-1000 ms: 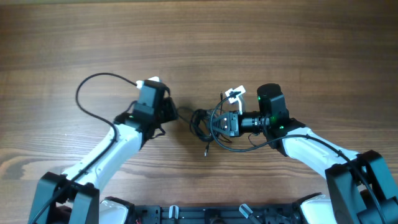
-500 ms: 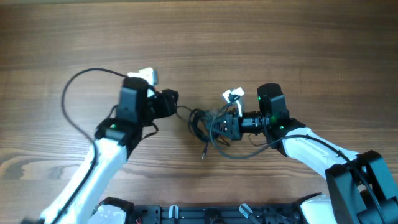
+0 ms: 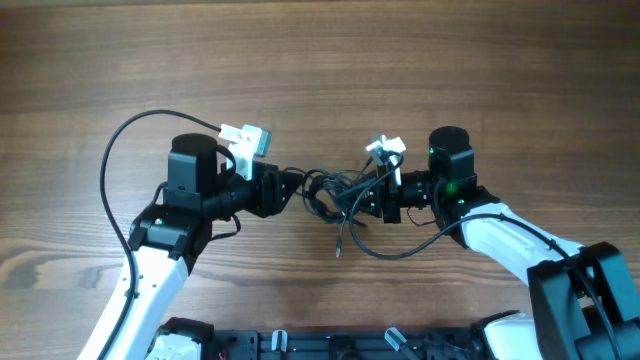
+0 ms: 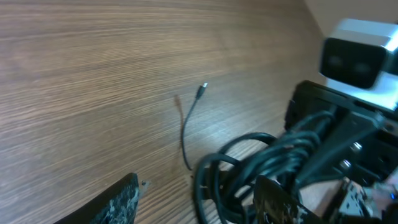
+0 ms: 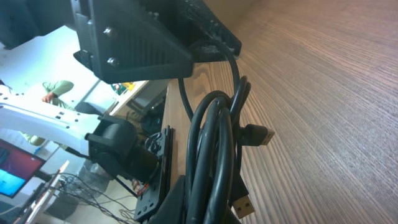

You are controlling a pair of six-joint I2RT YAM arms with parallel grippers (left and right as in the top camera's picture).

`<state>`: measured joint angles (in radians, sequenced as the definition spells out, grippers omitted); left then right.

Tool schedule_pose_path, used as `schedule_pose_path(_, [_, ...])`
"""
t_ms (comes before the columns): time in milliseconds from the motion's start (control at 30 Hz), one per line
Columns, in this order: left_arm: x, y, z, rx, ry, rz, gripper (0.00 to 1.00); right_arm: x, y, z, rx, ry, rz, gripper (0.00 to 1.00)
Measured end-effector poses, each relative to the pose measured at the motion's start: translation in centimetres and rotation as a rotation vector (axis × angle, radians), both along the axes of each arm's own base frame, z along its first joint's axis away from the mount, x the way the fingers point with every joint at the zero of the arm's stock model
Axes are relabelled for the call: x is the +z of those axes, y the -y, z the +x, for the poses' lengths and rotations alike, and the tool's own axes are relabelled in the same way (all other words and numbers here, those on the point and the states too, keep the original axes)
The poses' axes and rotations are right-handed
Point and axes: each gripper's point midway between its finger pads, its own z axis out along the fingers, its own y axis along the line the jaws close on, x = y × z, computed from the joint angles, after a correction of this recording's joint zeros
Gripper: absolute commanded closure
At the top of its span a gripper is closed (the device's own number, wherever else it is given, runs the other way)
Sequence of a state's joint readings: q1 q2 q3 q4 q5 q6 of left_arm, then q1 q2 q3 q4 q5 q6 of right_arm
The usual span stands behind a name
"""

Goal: Untangle cables

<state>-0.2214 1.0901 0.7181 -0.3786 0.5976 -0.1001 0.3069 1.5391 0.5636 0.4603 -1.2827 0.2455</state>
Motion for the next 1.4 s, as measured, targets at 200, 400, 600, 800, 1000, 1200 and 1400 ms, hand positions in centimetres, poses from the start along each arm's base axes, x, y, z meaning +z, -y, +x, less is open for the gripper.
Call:
schedule_pose_path(200, [-0.2, 0.6, -1.0, -0.075, 0.004, -0.001, 0.47, 0.0, 0.0, -0.2, 0.008, -0.031, 0.002, 0.95])
schedule_pose_path(400, [-4.5, 1.9, -1.0, -0.112, -0.109, 0.076, 0.51, 0.1, 0.1, -0.5, 0.016, -0.056, 0.006, 0.95])
schedule_pose_path(600, [-6.7, 2.8, -0.1, -0.063, -0.159, 0.111, 0.55, 0.0, 0.1, -0.4, 0.012, -0.069, 0.004, 0.94])
schedule_pose_path(800, [-6.6, 2.7, 0.7, -0.004, -0.158, 0.112, 0.45, 0.1, 0.1, -0.6, 0.022, -0.069, 0.01, 0.94])
schedule_pose_path(1000, [-5.7, 4.4, 1.4, -0.026, -0.083, 0.095, 0.62, 0.6, 0.2, -1.2, 0.058, -0.089, 0.031, 0.93])
schedule_pose_path(1200, [-7.4, 5.7, 1.1, 0.025, -0.141, 0.121, 0.96, 0.4, 0.2, -0.9, 0.04, -0.12, 0.02, 0.94])
schedule_pose_path(1400, [-8.5, 2.8, 3.3, 0.324, -0.227, 0.125, 0.96, 0.1, 0.2, -0.3, 0.003, -0.109, 0.002, 0.94])
